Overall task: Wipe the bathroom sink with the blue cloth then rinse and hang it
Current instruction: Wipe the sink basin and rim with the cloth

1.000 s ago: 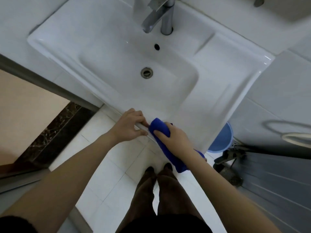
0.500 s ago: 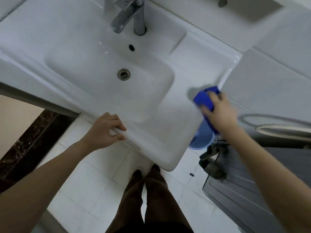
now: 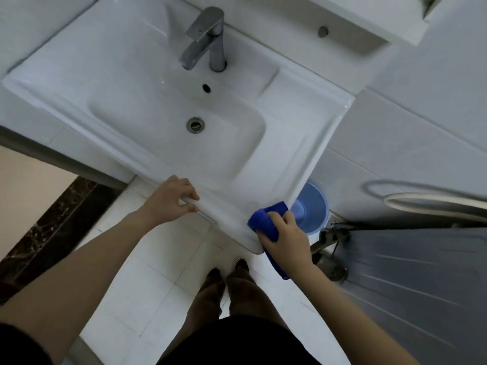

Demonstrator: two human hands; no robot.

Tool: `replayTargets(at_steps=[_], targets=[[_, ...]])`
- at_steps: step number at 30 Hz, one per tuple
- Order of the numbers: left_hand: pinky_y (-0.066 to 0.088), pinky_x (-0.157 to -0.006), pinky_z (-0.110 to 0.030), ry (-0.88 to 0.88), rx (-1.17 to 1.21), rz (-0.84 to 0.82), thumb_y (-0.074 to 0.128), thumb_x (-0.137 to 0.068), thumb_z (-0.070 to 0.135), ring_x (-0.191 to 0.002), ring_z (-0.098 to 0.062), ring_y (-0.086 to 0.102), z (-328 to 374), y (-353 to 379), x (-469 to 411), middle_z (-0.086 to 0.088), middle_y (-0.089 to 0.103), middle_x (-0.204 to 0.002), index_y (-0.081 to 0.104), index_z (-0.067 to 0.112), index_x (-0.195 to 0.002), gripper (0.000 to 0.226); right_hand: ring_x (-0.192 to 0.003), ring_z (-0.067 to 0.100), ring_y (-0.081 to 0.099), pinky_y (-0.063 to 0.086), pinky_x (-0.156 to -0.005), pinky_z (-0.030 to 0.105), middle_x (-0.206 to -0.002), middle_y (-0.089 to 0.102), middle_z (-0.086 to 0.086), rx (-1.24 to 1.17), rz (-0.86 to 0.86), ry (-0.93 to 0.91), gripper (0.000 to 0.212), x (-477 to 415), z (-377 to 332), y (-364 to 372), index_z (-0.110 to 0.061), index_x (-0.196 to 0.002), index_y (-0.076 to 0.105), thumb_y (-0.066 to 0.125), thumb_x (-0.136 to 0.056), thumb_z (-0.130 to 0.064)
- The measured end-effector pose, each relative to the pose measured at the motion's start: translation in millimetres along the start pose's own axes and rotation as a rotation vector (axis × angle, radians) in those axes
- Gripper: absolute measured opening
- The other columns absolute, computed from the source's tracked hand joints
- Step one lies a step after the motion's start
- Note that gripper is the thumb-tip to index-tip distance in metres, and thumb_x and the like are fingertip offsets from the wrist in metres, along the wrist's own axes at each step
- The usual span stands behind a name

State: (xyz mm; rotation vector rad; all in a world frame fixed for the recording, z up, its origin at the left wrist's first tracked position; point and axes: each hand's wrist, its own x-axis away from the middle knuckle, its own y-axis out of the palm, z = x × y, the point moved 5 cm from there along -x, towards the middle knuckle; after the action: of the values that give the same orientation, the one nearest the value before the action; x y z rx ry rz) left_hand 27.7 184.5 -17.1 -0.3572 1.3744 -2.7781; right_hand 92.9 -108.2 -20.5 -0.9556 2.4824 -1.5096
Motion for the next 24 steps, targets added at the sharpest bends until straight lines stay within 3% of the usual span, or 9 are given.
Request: replayTargets(at_steps=[4, 6, 10, 14, 18, 21, 24], targets=[[0.042, -0.088, -0.036, -0.069, -0.098, -0.041, 0.064, -0.09, 0.021, -0.098, -0.026, 0.052, 21, 0, 15, -0.008, 0.066, -0.105, 0.069, 0.006, -0.105, 0.022, -0.086, 0.011, 0.057, 0.046, -0.07, 0.027, -0.106, 0.057, -0.009, -0.189, -0.155, 0.08, 0.036, 9, -14, -10, -0.032, -0.12, 0.054, 0.059, -0.087, -0.048], [0.04, -0.088, -0.032, -0.117, -0.071, 0.021, 0.056, -0.095, 0.02, -0.102, -0.027, 0.055, 35, -7, 31, -0.009, 0.064, -0.108, 0.068, 0.005, -0.108, 0.023, -0.091, 0.013, 0.058, 0.046, -0.073, 0.026, -0.106, 0.06, -0.007, -0.338, -0.155, 0.097, 0.034, 13, -24, -21, -0.03, -0.119, 0.056, 0.061, -0.086, -0.039], [0.039, -0.086, -0.022, -0.22, 0.058, 0.272, 0.049, -0.097, 0.036, -0.102, -0.008, 0.052, 54, -33, 94, 0.009, 0.06, -0.11, 0.064, 0.021, -0.114, 0.027, -0.1, 0.005, 0.056, 0.041, -0.073, 0.016, -0.112, 0.057, -0.014, -0.456, -0.077, 0.001, 0.039, 23, -52, -45, -0.032, -0.125, 0.053, 0.062, -0.087, -0.031], [0.034, -0.081, -0.008, -0.286, 0.138, 0.513, 0.041, -0.096, 0.043, -0.097, 0.006, 0.048, 63, -42, 187, 0.023, 0.055, -0.102, 0.062, 0.031, -0.11, 0.028, -0.098, -0.004, 0.054, 0.045, -0.074, 0.02, -0.113, 0.052, -0.02, -0.477, -0.013, -0.142, 0.045, 35, -88, -53, -0.041, -0.129, 0.045, 0.062, -0.087, -0.038], [0.038, -0.084, -0.017, -0.577, 0.211, 0.619, 0.052, -0.097, 0.029, -0.099, -0.005, 0.055, 47, 4, 281, 0.012, 0.062, -0.105, 0.066, 0.023, -0.11, 0.02, -0.099, -0.01, 0.052, 0.043, -0.073, 0.019, -0.111, 0.052, -0.025, -0.464, -0.094, -0.262, 0.047, 48, -110, -32, -0.047, -0.123, 0.043, 0.065, -0.083, -0.037], [0.037, -0.082, -0.019, -0.823, 0.29, 0.578, 0.049, -0.097, 0.036, -0.102, -0.004, 0.056, 35, 53, 349, 0.015, 0.062, -0.109, 0.066, 0.027, -0.112, 0.023, -0.098, -0.001, 0.053, 0.046, -0.083, 0.026, -0.115, 0.056, -0.013, -0.4, -0.22, -0.308, 0.052, 59, -121, 2, -0.033, -0.13, 0.046, 0.071, -0.084, -0.026], [0.038, -0.081, -0.023, -1.027, 0.402, 0.565, 0.05, -0.097, 0.034, -0.098, -0.008, 0.058, 26, 94, 410, 0.009, 0.064, -0.11, 0.066, 0.024, -0.114, 0.025, -0.104, 0.01, 0.05, 0.041, -0.089, 0.029, -0.125, 0.053, -0.003, -0.321, -0.298, -0.343, 0.062, 72, -139, 36, -0.02, -0.137, 0.046, 0.075, -0.083, -0.019]])
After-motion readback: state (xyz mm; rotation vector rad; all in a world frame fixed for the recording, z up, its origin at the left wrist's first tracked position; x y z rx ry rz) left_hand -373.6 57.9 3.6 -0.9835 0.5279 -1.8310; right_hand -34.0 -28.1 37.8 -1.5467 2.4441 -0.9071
